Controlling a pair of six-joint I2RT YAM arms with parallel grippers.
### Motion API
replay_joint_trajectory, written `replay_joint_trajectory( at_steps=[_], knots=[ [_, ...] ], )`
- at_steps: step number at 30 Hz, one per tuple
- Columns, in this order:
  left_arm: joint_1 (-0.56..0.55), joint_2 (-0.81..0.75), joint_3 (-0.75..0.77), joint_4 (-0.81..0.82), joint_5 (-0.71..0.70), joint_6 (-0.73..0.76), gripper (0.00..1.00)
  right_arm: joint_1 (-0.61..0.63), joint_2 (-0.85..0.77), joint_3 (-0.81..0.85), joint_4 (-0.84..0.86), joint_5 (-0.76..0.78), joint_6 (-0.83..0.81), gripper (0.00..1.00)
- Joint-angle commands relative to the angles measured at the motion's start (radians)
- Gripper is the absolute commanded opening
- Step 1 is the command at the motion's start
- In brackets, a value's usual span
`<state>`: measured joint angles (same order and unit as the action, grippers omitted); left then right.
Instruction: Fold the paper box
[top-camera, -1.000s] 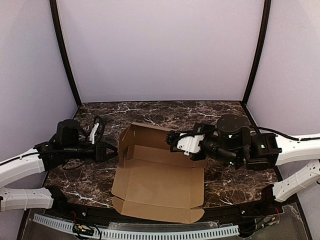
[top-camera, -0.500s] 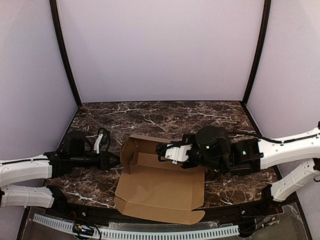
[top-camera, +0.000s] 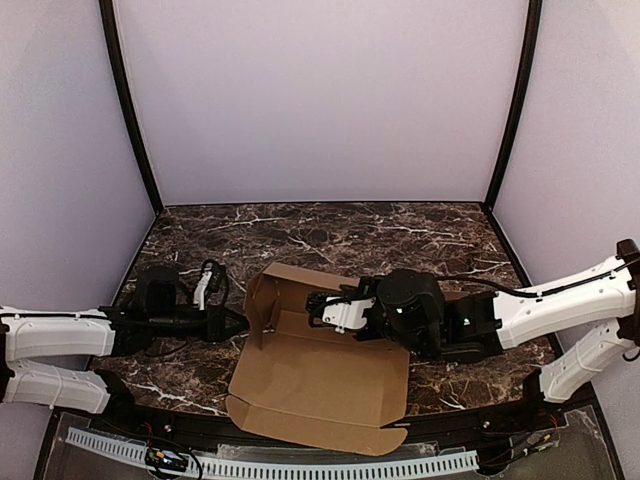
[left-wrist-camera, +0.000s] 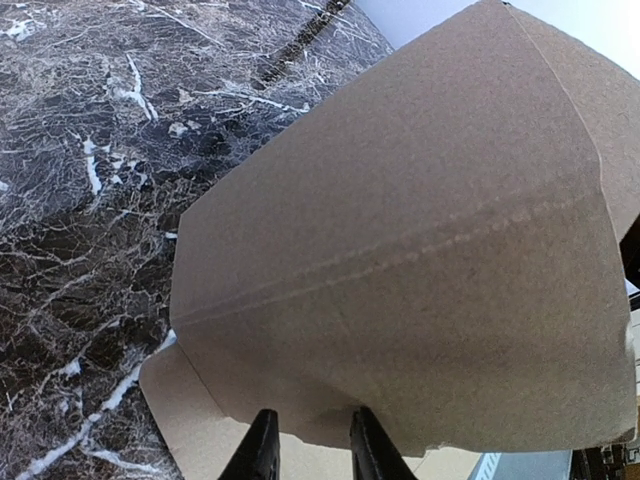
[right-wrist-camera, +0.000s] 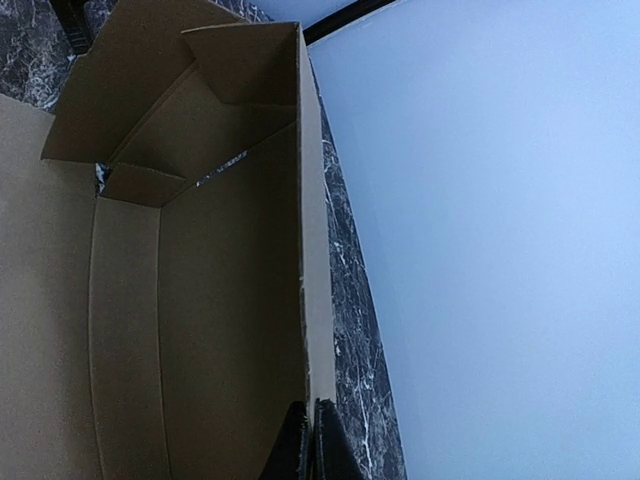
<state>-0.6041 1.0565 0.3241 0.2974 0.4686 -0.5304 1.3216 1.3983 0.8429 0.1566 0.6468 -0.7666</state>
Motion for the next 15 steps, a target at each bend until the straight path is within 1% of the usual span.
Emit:
replay_joint_trajectory(
  at_steps=[1,9,15],
  knots=[
    [0.004,0.024,-0.007,0.047,0.016,0.032,0.24,0.010,0.052,-0.066,-0.035,-0.012,-0.021,0.00],
    [0.004,0.101,0.035,0.087,0.041,0.063,0.24,0.009,0.087,-0.108,-0.028,-0.003,-0.070,0.00],
    [0.004,0.170,0.071,0.142,0.075,0.055,0.28,0.010,0.136,-0.118,-0.026,0.026,-0.071,0.00]
  ],
)
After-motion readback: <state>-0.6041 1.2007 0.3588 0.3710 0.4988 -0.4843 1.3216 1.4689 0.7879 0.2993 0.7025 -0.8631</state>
